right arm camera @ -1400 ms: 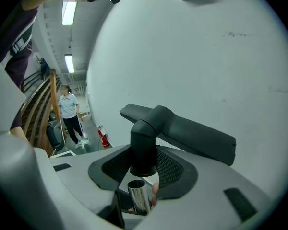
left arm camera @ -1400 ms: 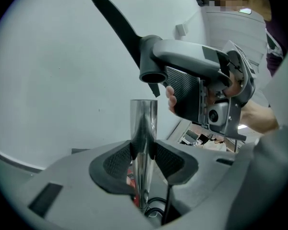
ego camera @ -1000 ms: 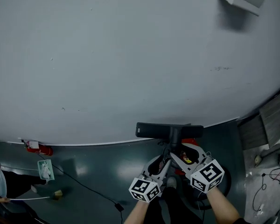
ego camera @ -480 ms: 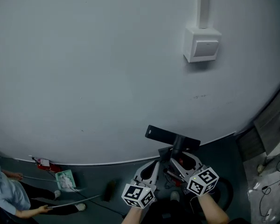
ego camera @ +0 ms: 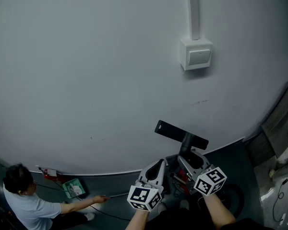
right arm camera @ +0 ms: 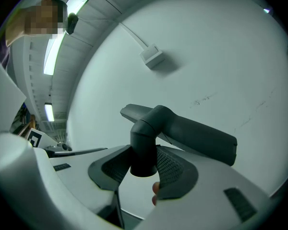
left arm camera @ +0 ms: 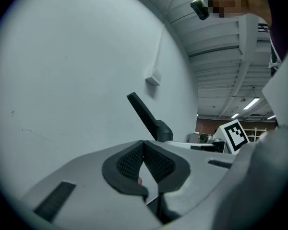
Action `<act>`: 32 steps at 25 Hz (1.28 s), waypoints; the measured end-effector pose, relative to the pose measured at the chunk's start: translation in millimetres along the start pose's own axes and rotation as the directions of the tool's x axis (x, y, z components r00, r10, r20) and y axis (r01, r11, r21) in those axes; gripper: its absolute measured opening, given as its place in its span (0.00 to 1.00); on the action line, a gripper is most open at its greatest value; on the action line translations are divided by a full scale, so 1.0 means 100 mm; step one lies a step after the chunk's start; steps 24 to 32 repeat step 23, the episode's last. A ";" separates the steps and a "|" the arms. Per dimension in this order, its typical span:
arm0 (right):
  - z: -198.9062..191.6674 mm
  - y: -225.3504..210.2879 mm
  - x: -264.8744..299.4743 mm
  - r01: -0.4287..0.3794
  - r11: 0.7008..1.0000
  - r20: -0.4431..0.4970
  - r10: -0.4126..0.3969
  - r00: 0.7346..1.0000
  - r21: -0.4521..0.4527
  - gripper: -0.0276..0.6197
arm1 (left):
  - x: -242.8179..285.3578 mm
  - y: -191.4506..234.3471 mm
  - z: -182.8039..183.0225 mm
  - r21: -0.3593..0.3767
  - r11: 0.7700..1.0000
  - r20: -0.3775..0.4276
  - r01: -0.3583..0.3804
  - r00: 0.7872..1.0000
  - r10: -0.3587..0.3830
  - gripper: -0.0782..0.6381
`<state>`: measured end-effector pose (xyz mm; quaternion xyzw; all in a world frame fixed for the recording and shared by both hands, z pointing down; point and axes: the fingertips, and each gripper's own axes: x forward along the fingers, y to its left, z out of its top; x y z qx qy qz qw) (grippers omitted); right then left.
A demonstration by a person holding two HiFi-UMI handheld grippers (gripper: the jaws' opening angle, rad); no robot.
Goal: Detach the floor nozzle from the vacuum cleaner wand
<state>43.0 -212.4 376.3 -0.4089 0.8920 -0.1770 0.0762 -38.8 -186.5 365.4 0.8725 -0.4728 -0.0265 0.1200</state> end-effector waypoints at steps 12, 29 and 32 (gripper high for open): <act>-0.03 -0.03 0.03 0.003 1.000 -0.009 -0.003 1.000 -0.005 0.30 | 0.01 0.05 0.01 -0.006 1.000 -0.003 -0.019 1.000 0.019 0.12; -0.07 -0.08 0.05 0.005 1.000 -0.016 -0.005 1.000 -0.005 0.30 | 0.06 0.09 -0.03 -0.017 1.000 -0.014 -0.023 1.000 0.023 0.12; -0.07 -0.08 0.05 0.005 1.000 -0.016 -0.005 1.000 -0.005 0.30 | 0.06 0.09 -0.03 -0.017 1.000 -0.014 -0.023 1.000 0.023 0.12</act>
